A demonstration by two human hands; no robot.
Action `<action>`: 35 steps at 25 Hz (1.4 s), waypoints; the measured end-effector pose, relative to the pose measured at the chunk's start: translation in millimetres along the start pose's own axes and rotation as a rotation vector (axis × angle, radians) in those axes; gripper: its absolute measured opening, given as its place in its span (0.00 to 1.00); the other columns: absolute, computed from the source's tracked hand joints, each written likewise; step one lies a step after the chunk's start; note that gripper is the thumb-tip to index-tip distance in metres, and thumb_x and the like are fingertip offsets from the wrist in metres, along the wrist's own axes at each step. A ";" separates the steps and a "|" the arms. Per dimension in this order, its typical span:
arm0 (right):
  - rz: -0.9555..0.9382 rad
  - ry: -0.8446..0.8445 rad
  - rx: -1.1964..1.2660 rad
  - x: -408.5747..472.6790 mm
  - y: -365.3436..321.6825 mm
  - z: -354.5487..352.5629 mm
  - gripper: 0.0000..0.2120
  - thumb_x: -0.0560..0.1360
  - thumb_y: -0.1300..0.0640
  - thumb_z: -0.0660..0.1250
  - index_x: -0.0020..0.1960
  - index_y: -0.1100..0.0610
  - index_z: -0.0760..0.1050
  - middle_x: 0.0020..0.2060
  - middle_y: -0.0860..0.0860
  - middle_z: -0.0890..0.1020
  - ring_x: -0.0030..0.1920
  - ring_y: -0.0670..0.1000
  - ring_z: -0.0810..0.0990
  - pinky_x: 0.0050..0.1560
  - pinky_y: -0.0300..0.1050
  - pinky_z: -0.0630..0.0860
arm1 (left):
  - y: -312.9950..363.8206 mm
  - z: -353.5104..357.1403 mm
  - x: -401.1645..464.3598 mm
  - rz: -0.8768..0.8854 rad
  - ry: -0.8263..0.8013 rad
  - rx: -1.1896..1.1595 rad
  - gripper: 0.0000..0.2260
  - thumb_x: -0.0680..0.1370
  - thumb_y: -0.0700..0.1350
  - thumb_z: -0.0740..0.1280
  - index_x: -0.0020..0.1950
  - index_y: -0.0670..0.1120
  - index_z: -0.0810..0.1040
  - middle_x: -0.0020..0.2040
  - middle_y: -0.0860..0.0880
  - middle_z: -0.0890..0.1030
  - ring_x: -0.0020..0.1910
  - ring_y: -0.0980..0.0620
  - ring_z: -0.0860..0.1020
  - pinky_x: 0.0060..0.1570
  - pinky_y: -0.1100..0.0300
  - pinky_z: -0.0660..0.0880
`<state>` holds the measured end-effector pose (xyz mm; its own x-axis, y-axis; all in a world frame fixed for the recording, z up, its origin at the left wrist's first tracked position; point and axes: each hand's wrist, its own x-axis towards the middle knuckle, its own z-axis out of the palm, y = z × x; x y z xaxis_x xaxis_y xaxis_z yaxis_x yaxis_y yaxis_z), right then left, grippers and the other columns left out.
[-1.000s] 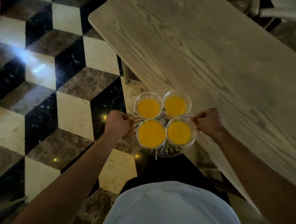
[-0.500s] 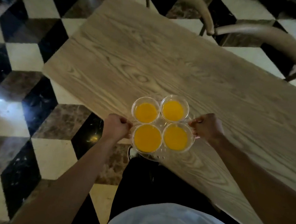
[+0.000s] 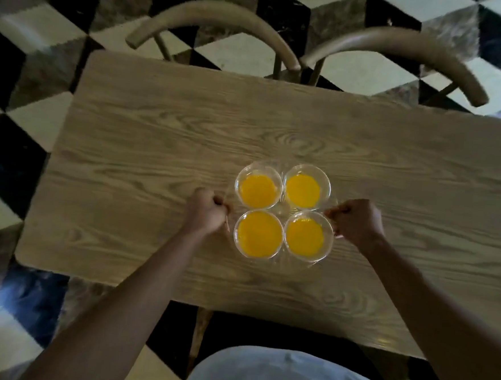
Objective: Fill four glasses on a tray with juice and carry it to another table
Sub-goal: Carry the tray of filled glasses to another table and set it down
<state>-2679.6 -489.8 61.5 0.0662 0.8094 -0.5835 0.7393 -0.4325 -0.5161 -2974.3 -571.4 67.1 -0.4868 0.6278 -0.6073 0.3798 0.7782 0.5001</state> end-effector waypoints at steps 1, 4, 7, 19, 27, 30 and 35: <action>0.012 0.014 0.018 0.8 -3.0 3.3 0.08 0.71 0.57 0.78 0.34 0.50 0.85 0.26 0.48 0.85 0.29 0.47 0.85 0.44 0.53 0.86 | 4.2 -3.3 10.9 0.016 -0.006 -0.003 0.09 0.75 0.33 0.71 0.37 0.44 0.84 0.33 0.45 0.86 0.30 0.49 0.84 0.36 0.51 0.85; 0.077 0.070 0.046 2.2 -12.2 13.8 0.08 0.72 0.55 0.77 0.35 0.51 0.85 0.27 0.49 0.85 0.30 0.47 0.86 0.46 0.50 0.86 | 16.0 -11.7 40.2 0.056 -0.038 0.021 0.06 0.75 0.35 0.72 0.40 0.42 0.86 0.34 0.44 0.87 0.34 0.44 0.87 0.40 0.46 0.86; 0.107 0.100 0.095 5.5 -18.6 20.5 0.10 0.74 0.54 0.76 0.34 0.50 0.84 0.27 0.49 0.85 0.30 0.46 0.85 0.42 0.43 0.83 | 27.4 -17.6 62.7 0.095 -0.066 0.090 0.08 0.77 0.34 0.72 0.40 0.43 0.86 0.37 0.45 0.87 0.38 0.44 0.87 0.40 0.51 0.85; 0.174 0.135 0.151 9.4 -18.9 46.8 0.06 0.74 0.60 0.74 0.39 0.52 0.87 0.28 0.47 0.86 0.27 0.47 0.85 0.31 0.36 0.80 | 25.5 -14.8 96.8 0.122 -0.166 0.132 0.15 0.80 0.32 0.68 0.38 0.47 0.83 0.37 0.49 0.85 0.35 0.52 0.83 0.42 0.55 0.82; 0.185 0.129 0.133 11.0 -13.1 50.8 0.07 0.75 0.59 0.74 0.39 0.58 0.86 0.25 0.46 0.83 0.23 0.41 0.82 0.22 0.29 0.72 | 20.1 -10.3 102.8 0.103 -0.171 0.066 0.13 0.81 0.30 0.68 0.40 0.45 0.83 0.40 0.45 0.87 0.35 0.49 0.87 0.38 0.53 0.85; 0.208 0.143 0.148 9.2 -7.7 52.1 0.07 0.74 0.58 0.75 0.37 0.56 0.86 0.29 0.51 0.85 0.27 0.47 0.85 0.29 0.39 0.82 | 19.8 -7.0 102.2 0.113 -0.161 0.070 0.12 0.81 0.31 0.69 0.41 0.44 0.83 0.38 0.46 0.86 0.31 0.53 0.85 0.33 0.57 0.84; 0.218 0.157 0.217 8.6 -2.5 54.9 0.07 0.73 0.56 0.75 0.37 0.56 0.85 0.31 0.51 0.86 0.32 0.51 0.87 0.39 0.54 0.86 | 17.1 -5.6 99.5 0.126 -0.157 0.078 0.11 0.81 0.32 0.70 0.42 0.45 0.84 0.40 0.44 0.87 0.36 0.49 0.87 0.39 0.50 0.87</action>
<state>-2717.6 -503.6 23.3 0.3222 0.7326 -0.5996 0.5375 -0.6630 -0.5211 -3020.6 -495.7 18.7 -0.3056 0.7096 -0.6348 0.4929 0.6884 0.5322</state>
